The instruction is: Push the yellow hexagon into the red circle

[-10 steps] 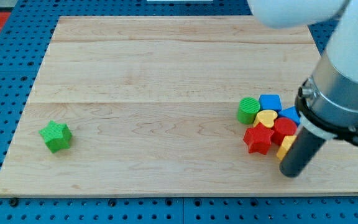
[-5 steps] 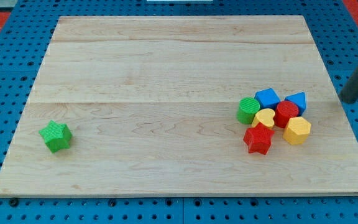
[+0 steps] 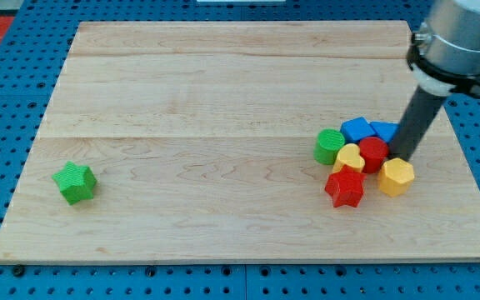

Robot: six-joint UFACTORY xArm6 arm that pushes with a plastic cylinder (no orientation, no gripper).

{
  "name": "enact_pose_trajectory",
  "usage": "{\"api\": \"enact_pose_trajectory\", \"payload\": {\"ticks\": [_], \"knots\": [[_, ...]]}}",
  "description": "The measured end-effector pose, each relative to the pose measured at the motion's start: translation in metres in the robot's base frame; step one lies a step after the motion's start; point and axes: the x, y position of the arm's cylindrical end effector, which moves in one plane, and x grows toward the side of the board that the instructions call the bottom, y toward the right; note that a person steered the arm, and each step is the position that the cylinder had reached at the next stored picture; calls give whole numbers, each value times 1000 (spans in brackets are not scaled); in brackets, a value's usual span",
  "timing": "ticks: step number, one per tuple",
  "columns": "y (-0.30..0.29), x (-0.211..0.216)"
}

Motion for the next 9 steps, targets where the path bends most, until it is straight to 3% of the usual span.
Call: {"api": "enact_pose_trajectory", "payload": {"ticks": [2,3,4,7,8,9], "knots": [[55,-7],[45,-48],[25,-52],[59,-14],[83,41],[65,79]]}}
